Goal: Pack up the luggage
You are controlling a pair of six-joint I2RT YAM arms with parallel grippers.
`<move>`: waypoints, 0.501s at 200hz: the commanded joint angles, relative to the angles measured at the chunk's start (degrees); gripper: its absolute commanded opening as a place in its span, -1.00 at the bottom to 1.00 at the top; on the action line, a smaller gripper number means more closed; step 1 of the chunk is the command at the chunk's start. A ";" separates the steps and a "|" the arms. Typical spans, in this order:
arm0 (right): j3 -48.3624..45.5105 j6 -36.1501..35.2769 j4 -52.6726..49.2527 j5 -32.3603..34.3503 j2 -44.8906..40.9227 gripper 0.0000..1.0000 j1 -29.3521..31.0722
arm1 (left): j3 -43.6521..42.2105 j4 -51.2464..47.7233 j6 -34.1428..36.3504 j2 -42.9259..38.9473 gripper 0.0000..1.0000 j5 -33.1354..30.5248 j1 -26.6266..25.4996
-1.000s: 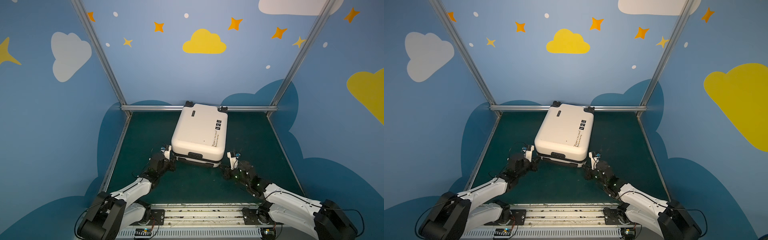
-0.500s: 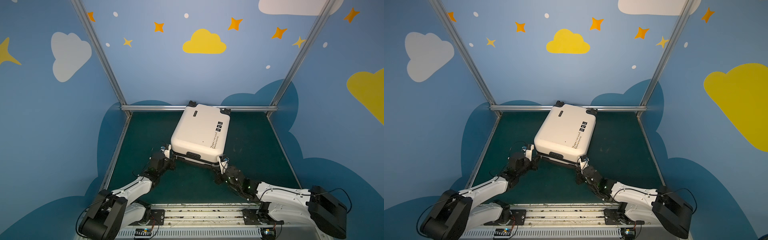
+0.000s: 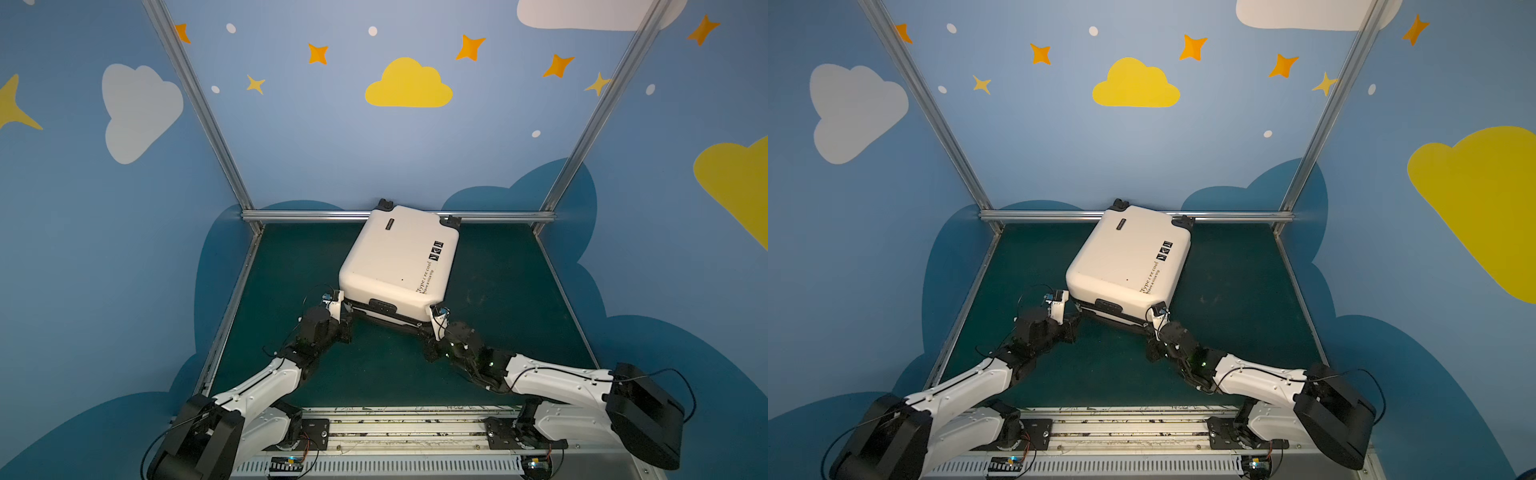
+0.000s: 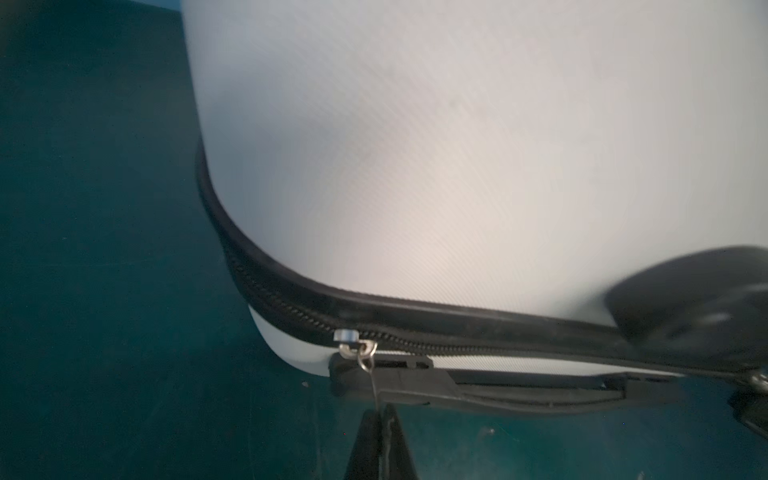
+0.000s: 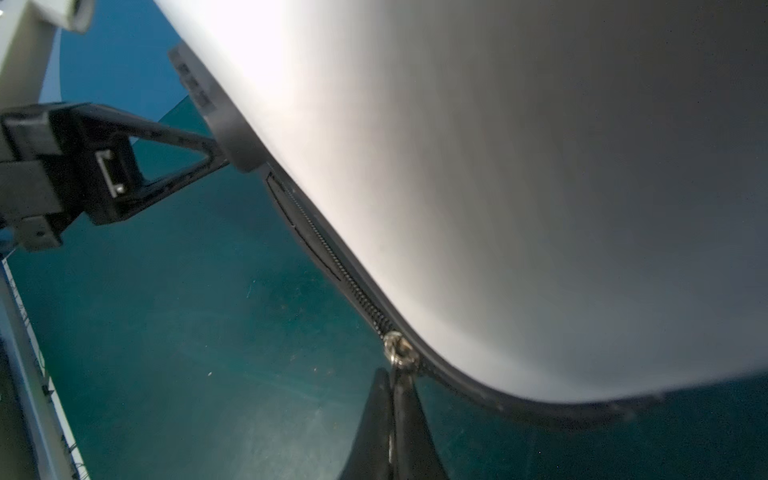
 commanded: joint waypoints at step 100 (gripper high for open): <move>-1.43 3.11 -1.80 -9.89 -4.80 -1.00 -15.18 | 2.82 3.33 0.34 3.76 -0.94 5.69 -9.73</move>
